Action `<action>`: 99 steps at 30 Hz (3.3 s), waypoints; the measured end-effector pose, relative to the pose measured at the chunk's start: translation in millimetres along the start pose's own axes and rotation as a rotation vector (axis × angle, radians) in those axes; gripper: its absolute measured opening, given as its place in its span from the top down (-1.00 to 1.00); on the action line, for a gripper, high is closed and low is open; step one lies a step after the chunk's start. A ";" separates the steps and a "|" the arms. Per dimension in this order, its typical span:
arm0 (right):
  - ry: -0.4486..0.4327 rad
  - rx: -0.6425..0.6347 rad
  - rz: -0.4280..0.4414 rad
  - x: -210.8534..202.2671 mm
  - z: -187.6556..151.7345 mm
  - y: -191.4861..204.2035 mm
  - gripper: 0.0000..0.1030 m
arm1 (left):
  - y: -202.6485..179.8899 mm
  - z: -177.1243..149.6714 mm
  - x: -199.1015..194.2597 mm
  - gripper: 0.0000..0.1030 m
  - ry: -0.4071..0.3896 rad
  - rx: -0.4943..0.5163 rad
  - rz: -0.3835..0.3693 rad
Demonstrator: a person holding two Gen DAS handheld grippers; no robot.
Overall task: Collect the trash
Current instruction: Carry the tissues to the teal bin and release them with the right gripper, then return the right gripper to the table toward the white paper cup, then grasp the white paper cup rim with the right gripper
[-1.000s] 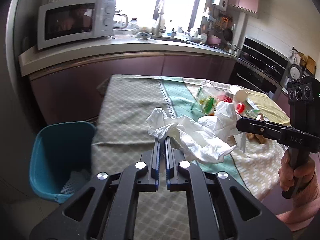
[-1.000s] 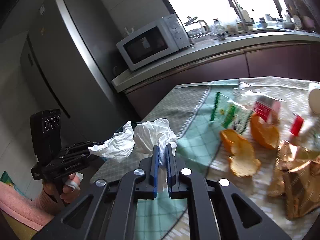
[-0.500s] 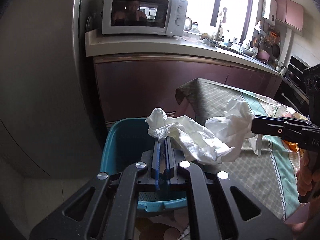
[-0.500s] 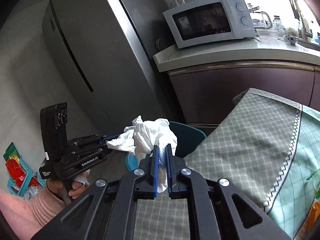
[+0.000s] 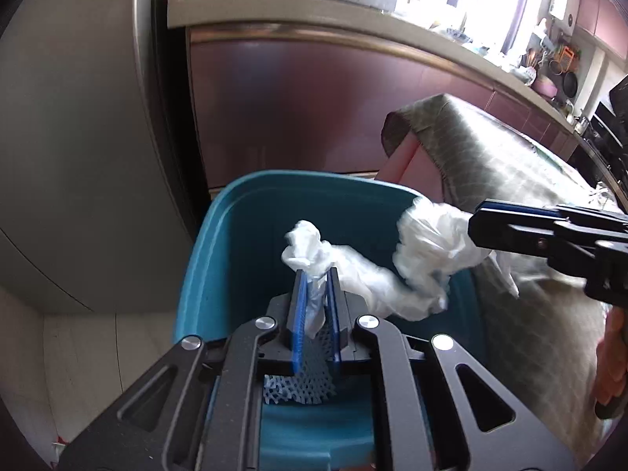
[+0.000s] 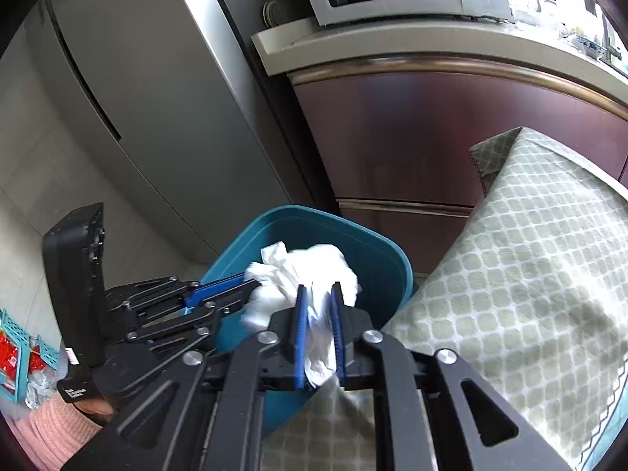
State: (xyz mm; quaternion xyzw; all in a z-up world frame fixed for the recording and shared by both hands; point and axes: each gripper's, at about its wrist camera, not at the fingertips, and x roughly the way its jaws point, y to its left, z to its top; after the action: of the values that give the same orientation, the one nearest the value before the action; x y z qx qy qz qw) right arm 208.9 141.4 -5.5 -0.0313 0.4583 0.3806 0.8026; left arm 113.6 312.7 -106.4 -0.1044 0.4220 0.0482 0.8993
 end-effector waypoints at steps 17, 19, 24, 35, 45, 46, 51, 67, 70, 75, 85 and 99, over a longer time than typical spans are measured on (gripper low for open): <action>-0.097 -0.007 0.054 -57.6 -25.3 -9.8 0.40 | -58.4 3.8 -45.1 0.68 -0.119 0.027 -0.093; -0.123 -0.008 0.048 -74.6 -31.2 -16.0 0.37 | -75.4 5.9 -58.3 0.68 -0.146 0.058 -0.117; -0.206 0.016 0.008 -127.3 -57.7 -39.8 0.32 | -125.4 10.3 -82.5 0.62 -0.187 0.153 -0.199; -0.350 0.239 -0.233 -254.6 -141.4 -149.9 0.25 | -264.0 15.2 -88.1 0.58 -0.164 0.341 -0.386; -0.366 0.406 -0.395 -295.2 -187.9 -244.4 0.11 | -358.0 14.3 -65.9 0.55 -0.135 0.455 -0.453; -0.365 0.420 -0.416 -295.5 -189.0 -251.7 0.11 | -365.8 13.9 -64.2 0.54 -0.135 0.466 -0.452; -0.369 0.456 -0.478 -305.2 -194.5 -284.9 0.11 | -393.3 23.7 -52.3 0.49 -0.130 0.491 -0.438; -0.346 0.631 -0.428 -328.3 -169.9 -441.7 -0.11 | -426.6 63.1 -18.3 0.47 -0.098 0.485 -0.386; -0.333 0.654 -0.344 -320.7 -170.5 -458.8 -0.11 | -429.1 65.9 -11.8 0.46 -0.088 0.489 -0.379; -0.313 0.574 -0.288 -314.3 -168.2 -441.7 -0.10 | -431.8 70.8 -5.5 0.45 -0.085 0.491 -0.378; -0.269 0.357 -0.229 -315.9 -166.5 -362.6 0.24 | -438.1 77.5 3.3 0.30 -0.061 0.494 -0.413; -0.346 0.457 -0.146 -300.3 -171.9 -357.6 0.87 | -440.7 61.0 -15.8 0.26 -0.135 0.596 -0.399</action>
State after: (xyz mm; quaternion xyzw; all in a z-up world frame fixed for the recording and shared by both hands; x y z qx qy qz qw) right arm 228.1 -355.3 16.4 0.1829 0.3848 0.2083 0.8804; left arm 226.2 -102.4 8.5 0.0854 0.3287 -0.2465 0.9077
